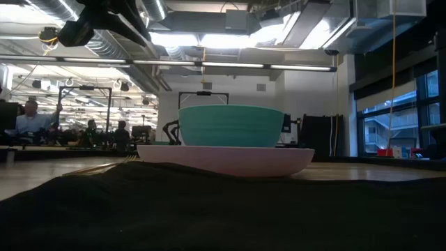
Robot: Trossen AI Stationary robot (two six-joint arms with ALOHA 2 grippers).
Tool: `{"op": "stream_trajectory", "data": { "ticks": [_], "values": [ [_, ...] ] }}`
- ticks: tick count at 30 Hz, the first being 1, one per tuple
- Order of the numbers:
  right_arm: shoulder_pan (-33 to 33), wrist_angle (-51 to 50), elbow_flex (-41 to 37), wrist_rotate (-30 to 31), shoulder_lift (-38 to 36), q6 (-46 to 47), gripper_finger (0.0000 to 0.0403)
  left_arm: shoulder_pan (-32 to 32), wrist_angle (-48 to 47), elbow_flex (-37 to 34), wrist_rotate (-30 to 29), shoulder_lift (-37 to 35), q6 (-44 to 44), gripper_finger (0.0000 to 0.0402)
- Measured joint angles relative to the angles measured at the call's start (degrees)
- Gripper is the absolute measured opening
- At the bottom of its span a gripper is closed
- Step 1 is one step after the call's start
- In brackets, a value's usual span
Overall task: Set table place
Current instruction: Place the silver spoon inside the green bowl
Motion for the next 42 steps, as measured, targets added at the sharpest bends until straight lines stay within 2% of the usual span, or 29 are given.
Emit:
{"op": "stream_trajectory", "data": {
  "ticks": [8,15,20,26,42],
  "values": [
    [-0.04,-6.62,0.74,2.55,-4.75,-0.66,0.0008,0.0,-0.13,0.0,0.0,0.0,0.0,0.0056],
    [-0.74,-13.33,0.79,6.36,-12.12,-3.64,0.0004,0.01,-0.14,0.0,0.0,0.0,0.0,0.0065],
    [-2.8,-16.76,0.83,7.7,-17.45,-12.46,0.0004,0.0,-0.12,0.0,0.0,0.0,0.0,0.0066],
    [-4.29,-18.22,0.87,16.2,-21.72,-22.44,0.0004,-0.01,-0.12,0.0,0.0,0.0,0.0,0.0055],
    [-16.31,-14.26,1.16,19.9,-23.3,-48.07,0.0004,0.01,-0.12,0.0,0.0,0.0,0.0,0.0025]
  ]
}}
